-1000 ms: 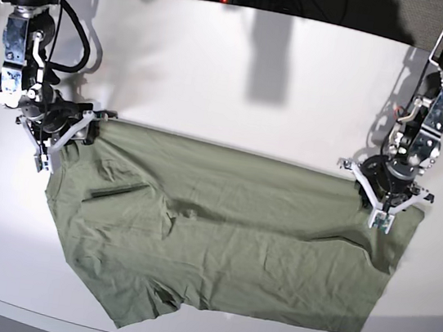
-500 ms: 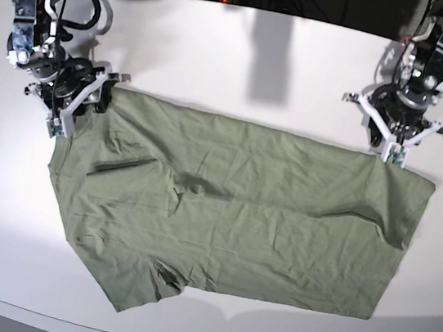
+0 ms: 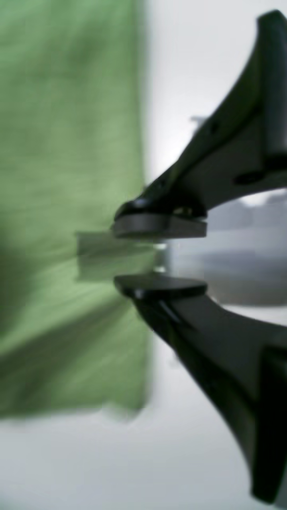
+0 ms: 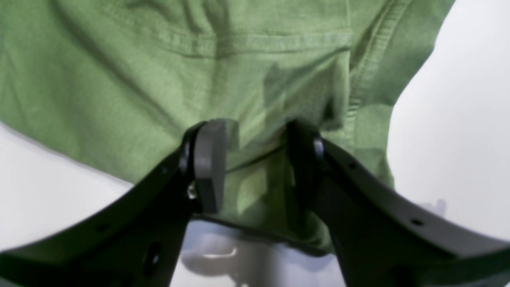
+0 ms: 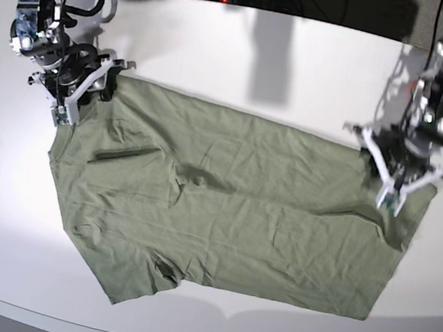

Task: Fold the T-shirt properly
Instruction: 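Drag the shirt with both grippers toward the robot to flatten it, then open both grippers and move them along the shirt sides toward the hem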

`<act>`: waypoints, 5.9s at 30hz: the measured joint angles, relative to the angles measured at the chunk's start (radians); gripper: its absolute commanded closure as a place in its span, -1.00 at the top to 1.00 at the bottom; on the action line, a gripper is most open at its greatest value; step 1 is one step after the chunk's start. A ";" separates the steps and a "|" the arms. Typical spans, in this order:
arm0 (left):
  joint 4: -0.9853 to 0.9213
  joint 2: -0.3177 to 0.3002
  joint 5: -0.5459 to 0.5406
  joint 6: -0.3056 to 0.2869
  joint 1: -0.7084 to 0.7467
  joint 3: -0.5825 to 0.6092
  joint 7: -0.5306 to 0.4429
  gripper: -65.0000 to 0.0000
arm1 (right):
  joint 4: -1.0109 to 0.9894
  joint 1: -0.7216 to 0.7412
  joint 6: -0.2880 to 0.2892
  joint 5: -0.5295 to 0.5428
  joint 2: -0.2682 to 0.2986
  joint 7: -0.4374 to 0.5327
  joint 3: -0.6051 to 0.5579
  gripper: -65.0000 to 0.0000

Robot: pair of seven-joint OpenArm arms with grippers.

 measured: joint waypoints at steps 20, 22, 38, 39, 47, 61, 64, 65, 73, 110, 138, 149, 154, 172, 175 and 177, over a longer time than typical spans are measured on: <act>-0.486 0.003 -0.232 -0.174 -0.158 -0.014 -0.204 -0.51 | 0.001 0.010 0.000 0.033 -0.017 -0.019 -0.001 -0.17; -0.479 -0.001 -0.239 -0.185 -0.117 -0.019 -0.256 -0.51 | 0.001 0.010 0.000 0.033 -0.017 -0.021 -0.001 -0.17; -0.077 0.029 -0.223 -0.183 0.316 -0.032 -0.250 -0.51 | 0.035 -0.113 0.006 -0.008 -0.015 0.040 0.026 -0.17; -0.069 0.031 -0.210 -0.176 0.323 -0.032 -0.249 -0.51 | 0.045 -0.124 0.012 -0.008 -0.014 0.030 0.040 -0.17; -0.054 0.033 -0.182 -0.153 0.345 -0.029 -0.241 -0.51 | 0.108 -0.257 0.022 -0.006 0.057 -0.056 0.203 -0.17; 0.029 0.048 -0.177 -0.147 0.562 -0.029 -0.389 -0.51 | 0.106 -0.273 0.019 0.026 0.146 -0.117 0.219 -0.17; 0.035 0.073 -0.158 -0.134 0.569 -0.029 -0.388 -0.51 | 0.106 -0.275 0.019 0.027 0.146 -0.110 0.219 -0.17; 0.035 0.080 -0.130 -0.131 0.569 -0.029 -0.389 -0.51 | 0.106 -0.275 0.019 0.026 0.146 -0.110 0.219 -0.17; 0.039 0.094 -0.103 -0.127 0.572 -0.029 -0.389 -0.51 | 0.108 -0.301 0.019 0.026 0.146 -0.109 0.219 -0.17; 0.041 0.133 -0.010 -0.097 0.630 -0.021 -0.468 -0.51 | 0.118 -0.375 0.019 0.024 0.149 -0.137 0.241 -0.17; 0.245 0.138 0.076 -0.048 0.639 -0.010 -0.079 -0.51 | 0.278 -0.383 0.037 0.049 0.145 -0.168 0.278 -0.17; 0.296 0.138 0.103 -0.010 0.542 -0.005 -0.014 -0.51 | 0.280 -0.364 0.034 0.052 0.146 -0.154 0.278 -0.17; 0.299 0.138 0.103 -0.010 0.512 -0.005 0.005 -0.51 | 0.280 -0.355 0.034 0.126 0.146 -0.156 0.278 -0.17; 0.085 0.139 0.141 0.032 0.320 -0.005 -0.180 -0.51 | 0.282 -0.201 0.037 0.232 0.138 -0.154 0.277 -0.17; 0.074 0.139 0.144 0.033 0.238 -0.004 -0.181 -0.51 | 0.282 -0.185 0.034 0.230 0.142 -0.150 0.277 -0.17; 0.075 0.139 0.145 0.035 0.188 -0.005 -0.177 -0.51 | 0.281 -0.169 0.034 0.231 0.141 -0.142 0.277 -0.17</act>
